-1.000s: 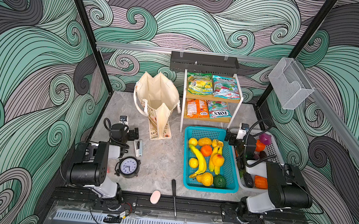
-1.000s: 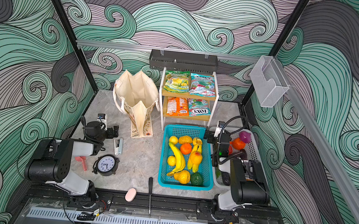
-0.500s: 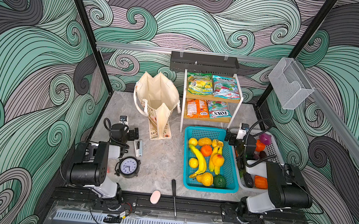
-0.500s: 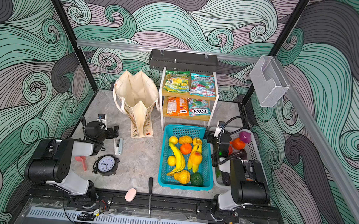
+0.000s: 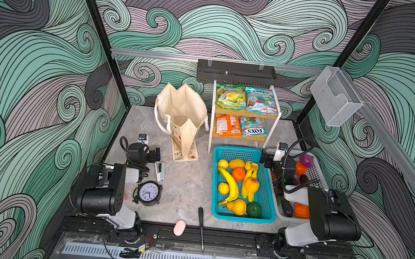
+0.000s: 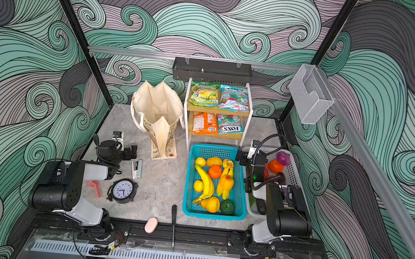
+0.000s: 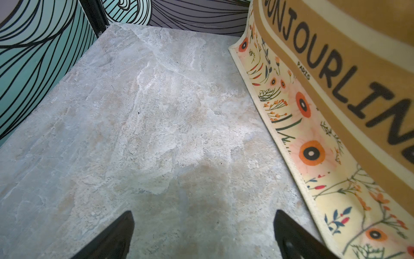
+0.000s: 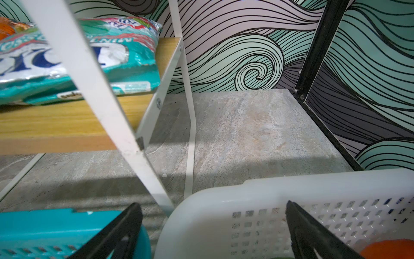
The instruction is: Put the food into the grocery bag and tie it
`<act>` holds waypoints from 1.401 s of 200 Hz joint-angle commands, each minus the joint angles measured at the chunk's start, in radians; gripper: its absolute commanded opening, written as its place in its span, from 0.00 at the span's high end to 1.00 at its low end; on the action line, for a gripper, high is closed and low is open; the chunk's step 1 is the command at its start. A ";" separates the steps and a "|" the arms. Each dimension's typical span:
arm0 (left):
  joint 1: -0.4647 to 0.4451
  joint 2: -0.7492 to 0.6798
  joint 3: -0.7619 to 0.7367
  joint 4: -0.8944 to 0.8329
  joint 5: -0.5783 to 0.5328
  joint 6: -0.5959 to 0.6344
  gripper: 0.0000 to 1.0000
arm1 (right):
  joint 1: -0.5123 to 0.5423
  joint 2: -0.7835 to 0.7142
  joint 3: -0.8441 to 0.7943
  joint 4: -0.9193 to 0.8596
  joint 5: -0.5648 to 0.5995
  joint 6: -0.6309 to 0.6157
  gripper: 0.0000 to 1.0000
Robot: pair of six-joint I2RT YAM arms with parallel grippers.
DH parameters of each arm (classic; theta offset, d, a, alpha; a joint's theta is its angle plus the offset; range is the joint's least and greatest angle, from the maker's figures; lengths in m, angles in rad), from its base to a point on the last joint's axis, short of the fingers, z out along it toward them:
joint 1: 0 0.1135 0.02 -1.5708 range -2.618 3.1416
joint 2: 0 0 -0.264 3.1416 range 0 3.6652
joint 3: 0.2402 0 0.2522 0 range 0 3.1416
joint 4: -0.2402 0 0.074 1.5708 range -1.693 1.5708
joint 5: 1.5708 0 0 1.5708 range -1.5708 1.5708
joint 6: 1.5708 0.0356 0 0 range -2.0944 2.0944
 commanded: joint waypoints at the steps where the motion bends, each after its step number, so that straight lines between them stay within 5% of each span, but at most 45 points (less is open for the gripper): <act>1: -0.006 -0.077 -0.001 -0.005 -0.048 -0.027 0.02 | -0.007 -0.022 -0.019 -0.085 0.036 -0.011 0.00; 61: -0.005 -0.225 0.011 -0.156 -0.168 -0.091 0.01 | -0.009 -0.149 0.015 -0.264 0.058 0.008 0.00; 115: 0.004 -0.362 0.127 -0.426 -0.258 -0.411 0.01 | -0.009 -0.343 0.171 -0.705 0.113 0.230 0.00; 151: 0.006 -0.437 0.230 -0.634 -0.192 -0.656 0.01 | -0.012 -0.442 0.194 -0.762 -0.117 0.250 0.00; 176: 0.006 -0.486 0.274 -0.677 -0.090 -0.645 0.02 | -0.012 -0.485 0.234 -0.798 -0.290 0.257 0.00; 214: 0.006 -0.565 0.360 -0.728 -0.105 -0.540 0.02 | -0.001 -0.511 0.326 -0.895 -0.477 0.235 0.01; 280: 0.000 -0.605 0.565 -0.912 0.050 -0.467 0.04 | 0.253 -0.500 0.423 -0.949 -0.529 0.150 0.03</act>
